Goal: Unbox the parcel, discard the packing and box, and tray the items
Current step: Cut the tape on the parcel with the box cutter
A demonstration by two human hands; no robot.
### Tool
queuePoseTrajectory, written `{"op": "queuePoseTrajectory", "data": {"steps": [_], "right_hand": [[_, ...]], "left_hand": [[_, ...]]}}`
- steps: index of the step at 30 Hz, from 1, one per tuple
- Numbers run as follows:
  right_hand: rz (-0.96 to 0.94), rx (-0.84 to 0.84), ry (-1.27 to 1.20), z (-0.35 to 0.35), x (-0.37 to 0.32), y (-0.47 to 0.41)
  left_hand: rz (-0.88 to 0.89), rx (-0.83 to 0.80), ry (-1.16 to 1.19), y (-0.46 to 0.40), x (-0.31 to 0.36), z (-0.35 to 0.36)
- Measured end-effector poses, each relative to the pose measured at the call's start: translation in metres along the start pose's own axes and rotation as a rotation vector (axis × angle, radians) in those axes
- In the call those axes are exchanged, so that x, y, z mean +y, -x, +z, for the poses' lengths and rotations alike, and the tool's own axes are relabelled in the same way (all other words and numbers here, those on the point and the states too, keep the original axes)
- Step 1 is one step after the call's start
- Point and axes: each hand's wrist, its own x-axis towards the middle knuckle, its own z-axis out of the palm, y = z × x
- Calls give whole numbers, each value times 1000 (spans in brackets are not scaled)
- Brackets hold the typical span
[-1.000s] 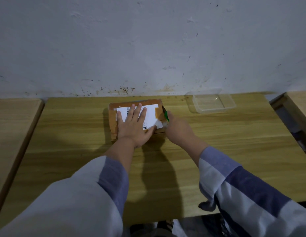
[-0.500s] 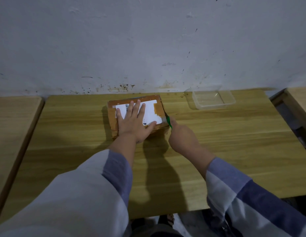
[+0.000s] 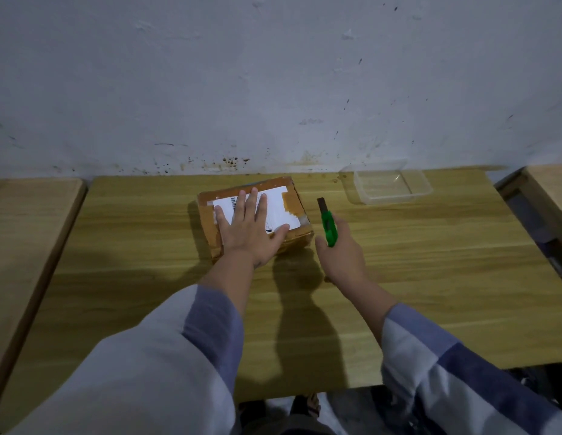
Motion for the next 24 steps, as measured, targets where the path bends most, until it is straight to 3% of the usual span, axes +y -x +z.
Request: {"op": "queuePoseTrajectory", "data": {"steps": [4,8,18,24], "right_hand": [[66,-12,-108,25,-4,-13],[58,1,-53,29,-3,-25],[-187,-126,161,31,-35,-88],[-225,-169,156,39,-52,-99]], "left_hand": [[-53,-26,69,13,7,1],[-22,-51,54,23,0,-5],[244,-6,-143,23,-36,-11],[93,23,-40,17,-31,1]]}}
